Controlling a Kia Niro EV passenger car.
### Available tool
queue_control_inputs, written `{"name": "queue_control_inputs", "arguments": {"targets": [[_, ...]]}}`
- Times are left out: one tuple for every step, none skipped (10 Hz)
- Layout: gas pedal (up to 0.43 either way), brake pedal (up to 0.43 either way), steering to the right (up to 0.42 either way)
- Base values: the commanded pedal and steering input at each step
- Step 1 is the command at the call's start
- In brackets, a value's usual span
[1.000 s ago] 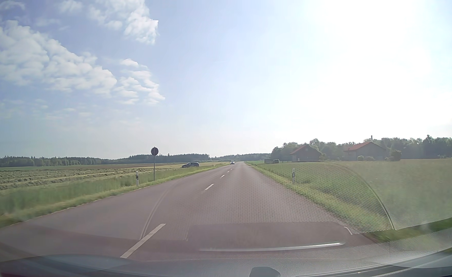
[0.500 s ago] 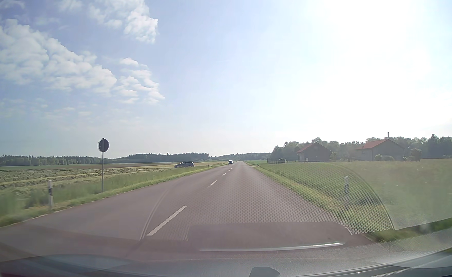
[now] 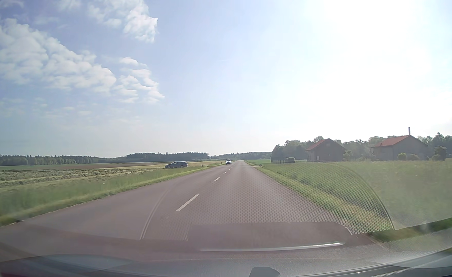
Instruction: Follow the waypoints while adhering to traffic rules and regulations
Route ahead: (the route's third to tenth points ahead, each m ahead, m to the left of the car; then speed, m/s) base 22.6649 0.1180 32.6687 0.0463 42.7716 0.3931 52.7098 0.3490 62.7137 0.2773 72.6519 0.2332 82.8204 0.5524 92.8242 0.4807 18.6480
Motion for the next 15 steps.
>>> {"name": "queue_control_inputs", "arguments": {"targets": [[0.169,0.0,0.0],[0.169,0.0,0.0],[0.169,0.0,0.0],[0.169,0.0,0.0],[0.169,0.0,0.0],[0.169,0.0,0.0],[0.169,0.0,-0.001],[0.169,0.0,-0.001],[0.169,0.0,-0.001],[0.169,0.0,-0.001],[0.169,0.0,-0.001],[0.169,0.0,-0.001],[0.169,0.0,-0.001],[0.169,0.0,-0.001],[0.169,0.0,-0.001]]}}
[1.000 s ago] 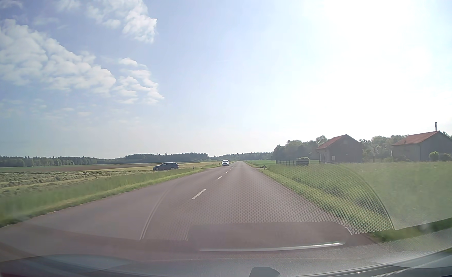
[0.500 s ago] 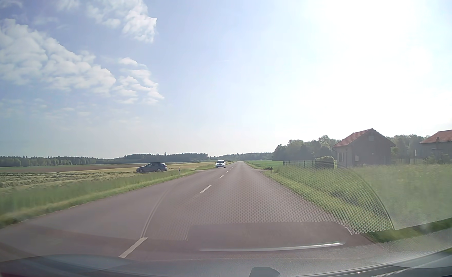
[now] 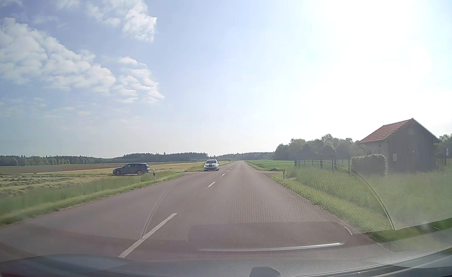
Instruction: Follow the waypoints while adhering to traffic rules and regulations
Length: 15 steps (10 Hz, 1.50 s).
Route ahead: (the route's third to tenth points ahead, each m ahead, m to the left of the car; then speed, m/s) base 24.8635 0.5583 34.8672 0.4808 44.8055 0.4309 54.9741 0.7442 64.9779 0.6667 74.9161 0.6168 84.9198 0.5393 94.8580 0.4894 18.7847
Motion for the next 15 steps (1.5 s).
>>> {"name": "queue_control_inputs", "arguments": {"targets": [[0.169,0.0,-0.001],[0.15,0.0,-0.001],[0.11,0.0,-0.001],[0.11,0.0,-0.001],[0.11,0.0,-0.001],[0.11,0.0,-0.001],[0.11,0.0,-0.001],[0.11,0.0,-0.001],[0.118,0.0,-0.001],[0.157,0.0,-0.001],[0.169,0.0,-0.001],[0.169,0.0,-0.001],[0.169,0.0,-0.001],[0.169,0.0,-0.001],[0.169,0.0,-0.001]]}}
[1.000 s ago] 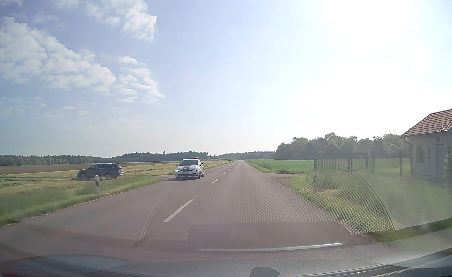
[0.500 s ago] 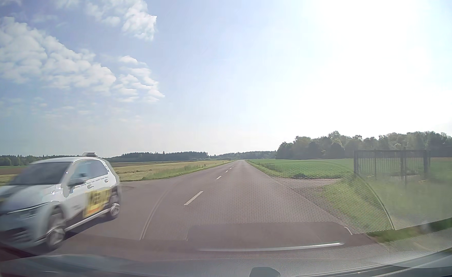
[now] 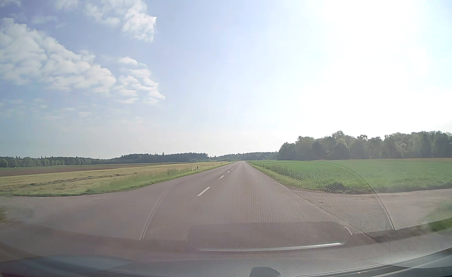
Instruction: Follow the waypoints while adhering to traffic rules and regulations
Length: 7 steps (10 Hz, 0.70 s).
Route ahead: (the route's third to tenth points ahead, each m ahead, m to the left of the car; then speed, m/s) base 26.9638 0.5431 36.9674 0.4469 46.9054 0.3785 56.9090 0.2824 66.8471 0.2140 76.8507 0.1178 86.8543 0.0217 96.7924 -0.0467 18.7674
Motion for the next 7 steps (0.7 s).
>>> {"name": "queue_control_inputs", "arguments": {"targets": [[0.169,0.0,-0.001],[0.169,0.0,-0.001],[0.169,0.0,-0.001],[0.169,0.0,-0.001],[0.169,0.0,-0.001],[0.169,0.0,-0.001],[0.169,0.0,-0.001]]}}
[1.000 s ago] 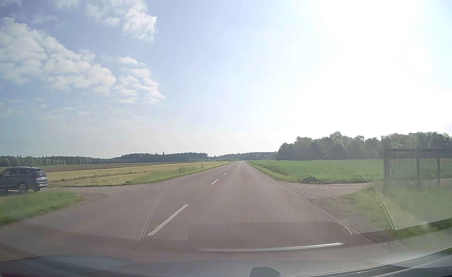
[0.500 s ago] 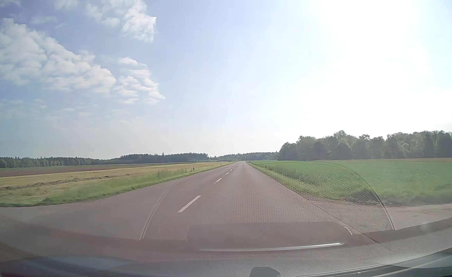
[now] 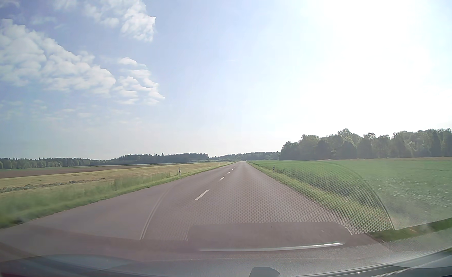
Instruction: Follow the waypoints while adhering to traffic rules and regulations
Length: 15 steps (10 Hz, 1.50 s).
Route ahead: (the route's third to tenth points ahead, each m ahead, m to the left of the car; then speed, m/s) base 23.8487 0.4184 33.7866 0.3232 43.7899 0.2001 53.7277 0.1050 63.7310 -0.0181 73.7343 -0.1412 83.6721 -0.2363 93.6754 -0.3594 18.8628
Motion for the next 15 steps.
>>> {"name": "queue_control_inputs", "arguments": {"targets": [[0.169,0.0,-0.001],[0.169,0.0,-0.001],[0.169,0.0,-0.001],[0.169,0.0,-0.001],[0.169,0.0,-0.001],[0.177,0.0,-0.002],[0.189,0.0,-0.001],[0.209,0.0,-0.001],[0.209,0.0,-0.001],[0.209,0.0,-0.002],[0.209,0.0,-0.001],[0.209,0.0,-0.001],[0.209,0.0,-0.001],[0.209,0.0,-0.002],[0.22,0.0,-0.001]]}}
